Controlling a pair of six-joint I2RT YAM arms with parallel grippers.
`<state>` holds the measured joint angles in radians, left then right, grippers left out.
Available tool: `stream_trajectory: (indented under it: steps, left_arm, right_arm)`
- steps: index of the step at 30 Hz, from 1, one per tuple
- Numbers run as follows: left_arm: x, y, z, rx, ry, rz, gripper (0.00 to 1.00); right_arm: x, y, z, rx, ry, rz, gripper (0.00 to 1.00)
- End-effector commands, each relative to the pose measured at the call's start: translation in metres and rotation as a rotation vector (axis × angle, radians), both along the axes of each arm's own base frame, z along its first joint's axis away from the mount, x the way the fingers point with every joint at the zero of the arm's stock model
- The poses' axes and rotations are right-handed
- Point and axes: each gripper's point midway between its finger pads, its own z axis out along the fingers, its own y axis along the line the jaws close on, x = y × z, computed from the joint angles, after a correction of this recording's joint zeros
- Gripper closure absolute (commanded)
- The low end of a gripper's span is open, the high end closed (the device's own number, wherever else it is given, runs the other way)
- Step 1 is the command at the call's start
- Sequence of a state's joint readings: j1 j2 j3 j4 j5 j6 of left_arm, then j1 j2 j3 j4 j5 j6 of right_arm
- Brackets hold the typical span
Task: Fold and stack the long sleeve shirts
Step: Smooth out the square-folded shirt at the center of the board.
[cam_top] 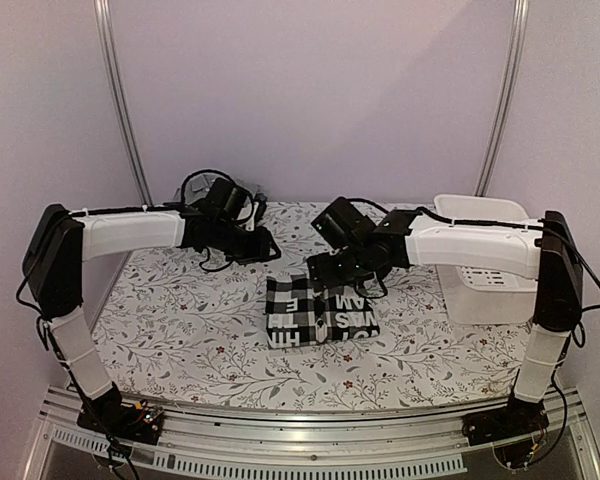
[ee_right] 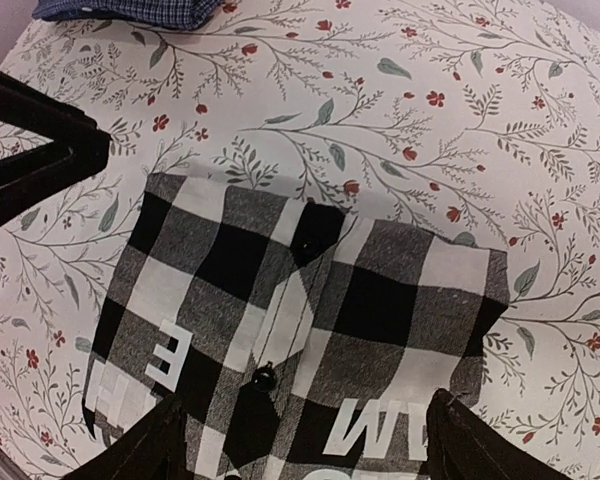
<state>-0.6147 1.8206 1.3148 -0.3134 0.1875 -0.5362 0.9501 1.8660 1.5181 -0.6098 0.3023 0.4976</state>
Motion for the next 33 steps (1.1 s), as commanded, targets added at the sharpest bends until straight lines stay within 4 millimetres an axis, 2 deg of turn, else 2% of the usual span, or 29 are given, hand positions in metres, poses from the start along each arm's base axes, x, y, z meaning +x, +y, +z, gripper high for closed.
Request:
stream_trajectory:
  steps: [1,4,8,10,11,12,17,19,20,28,31,33]
  left_arm:
    - [-0.031,0.002,-0.002,-0.030,0.041,-0.032,0.63]
    - [-0.049,0.002,-0.002,-0.069,0.063,-0.054,0.63]
    - [-0.067,-0.001,-0.007,-0.075,0.086,-0.077,0.63]
    - [-0.074,-0.003,-0.010,-0.077,0.099,-0.085,0.63]
    - [-0.077,-0.003,-0.011,-0.079,0.104,-0.088,0.63]
    - [-0.080,-0.002,-0.012,-0.082,0.107,-0.086,0.62]
    - [-0.094,0.004,-0.016,-0.100,0.130,-0.088,0.62]
    - [-0.099,0.005,-0.021,-0.104,0.139,-0.098,0.62]
    - [-0.102,0.005,-0.024,-0.104,0.146,-0.103,0.62]
    - [-0.114,0.011,-0.040,-0.095,0.183,-0.099,0.63]
    - [-0.119,0.014,-0.045,-0.091,0.195,-0.103,0.63]
    - [-0.122,0.015,-0.048,-0.095,0.203,-0.107,0.62]
  right_arm:
    - [-0.022,0.003,-0.045,-0.031,0.103,-0.009,0.17]
    - [-0.025,0.003,-0.074,-0.048,0.143,-0.027,0.15]
    - [-0.036,0.001,-0.125,-0.109,0.235,-0.024,0.13]
    - [-0.039,-0.001,-0.134,-0.130,0.251,-0.031,0.13]
    - [-0.038,-0.003,-0.133,-0.134,0.247,-0.037,0.12]
    - [-0.036,-0.004,-0.124,-0.125,0.229,-0.046,0.11]
    - [-0.023,-0.008,-0.057,-0.071,0.115,-0.081,0.06]
    - [-0.016,-0.009,-0.042,-0.053,0.084,-0.084,0.05]
    - [-0.012,-0.011,-0.041,-0.048,0.082,-0.089,0.05]
    - [0.015,-0.018,-0.085,-0.055,0.142,-0.053,0.07]
    - [0.026,-0.033,-0.111,-0.091,0.173,-0.079,0.07]
    - [0.031,-0.041,-0.122,-0.113,0.182,-0.093,0.07]
